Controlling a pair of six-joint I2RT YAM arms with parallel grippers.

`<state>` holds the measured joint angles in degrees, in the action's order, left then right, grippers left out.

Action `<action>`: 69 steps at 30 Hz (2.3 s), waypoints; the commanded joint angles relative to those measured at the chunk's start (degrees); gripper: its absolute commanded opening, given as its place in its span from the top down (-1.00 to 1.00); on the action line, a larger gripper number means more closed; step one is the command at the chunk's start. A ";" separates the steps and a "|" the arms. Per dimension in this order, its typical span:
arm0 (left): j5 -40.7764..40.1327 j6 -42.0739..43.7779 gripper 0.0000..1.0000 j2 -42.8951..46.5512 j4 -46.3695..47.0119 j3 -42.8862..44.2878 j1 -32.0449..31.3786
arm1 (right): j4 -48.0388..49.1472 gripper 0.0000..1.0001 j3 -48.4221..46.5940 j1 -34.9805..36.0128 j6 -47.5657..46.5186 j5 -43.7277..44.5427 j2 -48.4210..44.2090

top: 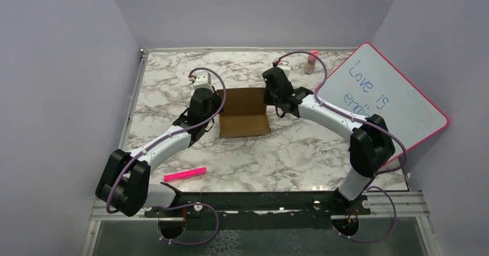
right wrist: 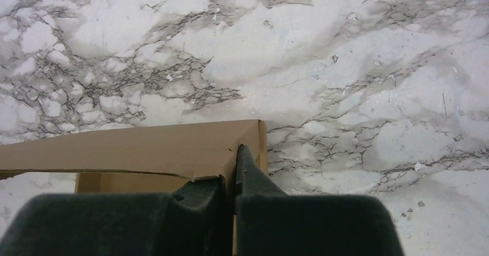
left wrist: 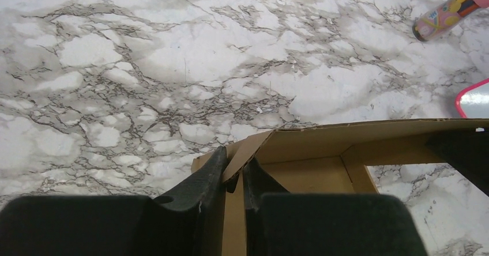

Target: Fold the paper box

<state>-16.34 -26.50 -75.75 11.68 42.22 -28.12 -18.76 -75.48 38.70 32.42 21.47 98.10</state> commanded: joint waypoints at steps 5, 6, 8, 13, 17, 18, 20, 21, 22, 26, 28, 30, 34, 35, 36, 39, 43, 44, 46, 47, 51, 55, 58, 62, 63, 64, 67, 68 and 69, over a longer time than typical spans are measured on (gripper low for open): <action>-2.21 -5.50 0.69 3.50 3.39 -4.02 -0.53 | 1.74 0.89 4.29 1.96 4.94 3.90 -3.32; -2.21 -5.95 0.69 3.65 3.42 -4.31 -0.60 | 1.79 0.89 4.70 2.18 5.27 3.97 -3.54; -2.21 -6.95 0.67 3.99 3.51 -5.04 -0.78 | 2.03 0.89 5.54 2.76 5.62 4.66 -3.85; -2.43 -10.58 0.64 5.19 3.88 -6.95 -1.26 | 2.35 0.89 7.18 3.69 7.28 5.22 -4.24; -3.74 -13.26 0.61 5.85 4.12 -8.45 -1.95 | 3.34 0.89 9.14 4.24 8.68 6.26 -5.18; -3.98 -13.95 0.59 5.98 4.30 -8.89 -2.14 | 3.56 0.88 9.65 4.28 9.09 6.48 -5.46; -4.81 -14.67 0.55 6.03 4.31 -9.33 -2.64 | 4.37 0.88 10.66 4.61 9.28 6.96 -6.19; -5.18 -14.79 0.54 6.02 4.36 -9.46 -2.91 | 4.58 0.87 10.96 4.70 9.24 7.27 -6.40; -5.41 -14.88 0.51 5.96 4.33 -9.56 -3.24 | 4.61 0.85 11.21 4.78 9.42 7.62 -6.54; -6.39 -14.46 0.39 5.98 4.43 -10.23 -3.95 | 5.11 0.75 12.38 4.97 8.94 8.12 -6.98; -6.74 -13.06 0.36 6.25 4.64 -10.66 -3.99 | 5.89 0.70 13.06 4.98 7.61 8.18 -7.32; -7.22 -10.87 0.33 6.85 5.15 -11.19 -3.99 | 8.30 0.63 14.51 4.96 4.89 7.72 -8.04; -7.64 -5.46 0.27 7.89 6.86 -12.42 -3.96 | 13.62 0.50 17.54 4.90 -1.30 6.02 -9.31; -7.30 -4.55 0.25 8.00 7.18 -12.61 -3.96 | 14.97 0.45 18.37 4.95 -2.66 5.54 -9.56; -6.85 -3.69 0.24 7.96 7.61 -12.80 -3.96 | 16.53 0.41 19.28 4.94 -4.04 4.95 -9.90; -5.39 -1.22 0.20 7.83 8.57 -12.87 -3.83 | 21.92 0.33 21.67 4.82 -8.18 2.93 -10.86; -3.41 1.79 0.17 8.30 8.99 -12.39 -2.84 | 25.81 0.24 24.35 3.99 -13.51 0.71 -12.00; -2.56 2.56 0.15 8.52 8.91 -12.30 -2.41 | 27.01 0.24 25.07 3.46 -15.85 -0.33 -12.44; -0.81 4.07 0.11 9.26 8.49 -12.31 -1.28 | 28.91 0.23 26.54 1.83 -19.58 -3.61 -13.63; 0.06 4.35 0.09 9.86 7.72 -12.41 -0.59 | 29.81 0.22 27.34 0.73 -21.70 -5.66 -14.49; 7.24 4.97 -0.05 14.37 4.47 -12.77 3.99 | 33.64 0.18 31.93 -5.73 -26.63 -16.44 -18.82; 16.68 4.73 -0.11 16.02 4.22 -12.93 8.27 | 39.48 0.02 35.99 -11.40 -27.41 -28.08 -21.94; 25.14 5.65 -0.11 15.14 2.55 -11.04 12.13 | 43.55 -0.02 37.47 -12.75 -28.84 -33.88 -22.59; 33.93 9.88 -0.10 12.37 -1.21 -7.07 15.49 | 44.99 -0.04 36.67 -14.24 -30.54 -42.18 -21.38; 35.97 11.20 -0.10 11.68 -2.32 -6.00 16.02 | 44.97 -0.04 36.30 -14.22 -30.91 -43.72 -21.01; 37.64 12.37 -0.09 10.94 -3.27 -5.16 16.44 | 45.08 -0.03 36.05 -14.26 -31.39 -44.83 -20.53; 41.84 15.13 -0.09 9.40 -3.56 -4.20 17.40 | 45.94 -0.02 35.51 -14.26 -31.88 -45.19 -19.08; 43.19 15.58 -0.08 8.91 -2.89 -4.17 17.60 | 46.33 0.01 35.37 -14.26 -31.90 -45.40 -18.68; 45.04 15.91 -0.07 8.20 -2.13 -4.02 17.80 | 46.85 0.03 35.21 -14.26 -33.12 -45.42 -18.10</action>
<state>17.58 -15.31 -65.76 9.91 36.34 -11.25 24.21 -38.54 24.73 2.28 -19.05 77.91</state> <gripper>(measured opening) 0.546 0.502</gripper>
